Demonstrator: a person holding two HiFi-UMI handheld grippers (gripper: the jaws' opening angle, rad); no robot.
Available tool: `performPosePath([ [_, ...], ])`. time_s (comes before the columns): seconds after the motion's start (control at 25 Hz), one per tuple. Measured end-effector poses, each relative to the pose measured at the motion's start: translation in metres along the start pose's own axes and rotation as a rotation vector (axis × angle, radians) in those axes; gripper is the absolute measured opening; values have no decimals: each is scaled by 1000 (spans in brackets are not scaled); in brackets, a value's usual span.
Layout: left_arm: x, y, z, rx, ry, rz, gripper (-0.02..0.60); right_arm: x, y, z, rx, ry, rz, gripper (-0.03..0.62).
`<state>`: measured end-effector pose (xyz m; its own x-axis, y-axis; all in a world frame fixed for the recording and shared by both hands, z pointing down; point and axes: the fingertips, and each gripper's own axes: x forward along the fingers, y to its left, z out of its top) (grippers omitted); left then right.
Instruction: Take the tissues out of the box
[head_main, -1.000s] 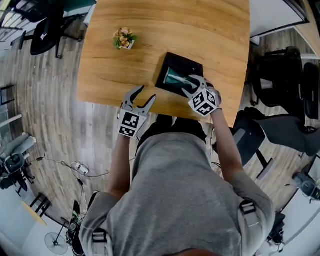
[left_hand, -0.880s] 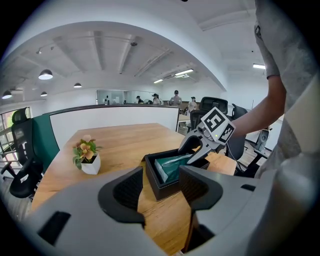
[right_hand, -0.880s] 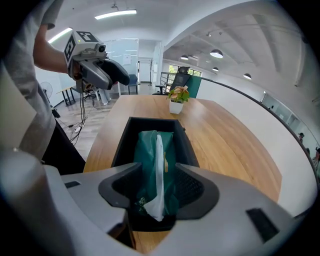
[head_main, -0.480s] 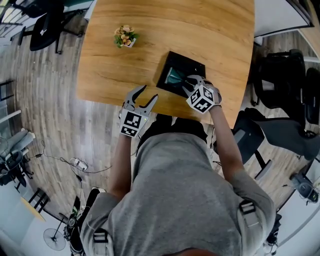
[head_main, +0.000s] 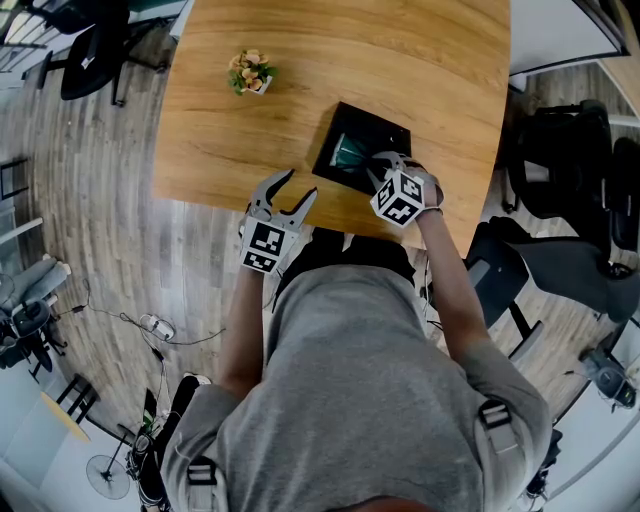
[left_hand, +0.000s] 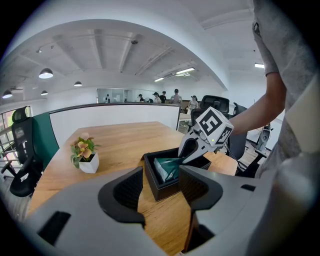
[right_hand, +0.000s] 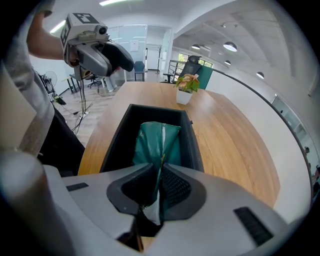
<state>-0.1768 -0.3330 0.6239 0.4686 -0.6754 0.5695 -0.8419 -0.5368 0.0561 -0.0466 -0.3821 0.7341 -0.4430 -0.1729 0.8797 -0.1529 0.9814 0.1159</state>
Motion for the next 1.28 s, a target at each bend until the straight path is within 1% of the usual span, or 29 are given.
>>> performPosePath([
  [0.28, -1, -2, -1, 14, 8, -1, 236, 2, 0, -1, -9, 18, 9, 37],
  [0.48, -3, 0, 2, 20, 3, 2, 235, -2, -1, 2, 5, -6, -1, 14],
  [0.92, -12, 0, 6, 34, -9, 3, 230, -7, 3, 9, 36, -33, -9, 11],
  [1.28, -19, 2, 7, 48, -20, 1, 229, -15, 2, 15, 42, -51, -52, 11],
])
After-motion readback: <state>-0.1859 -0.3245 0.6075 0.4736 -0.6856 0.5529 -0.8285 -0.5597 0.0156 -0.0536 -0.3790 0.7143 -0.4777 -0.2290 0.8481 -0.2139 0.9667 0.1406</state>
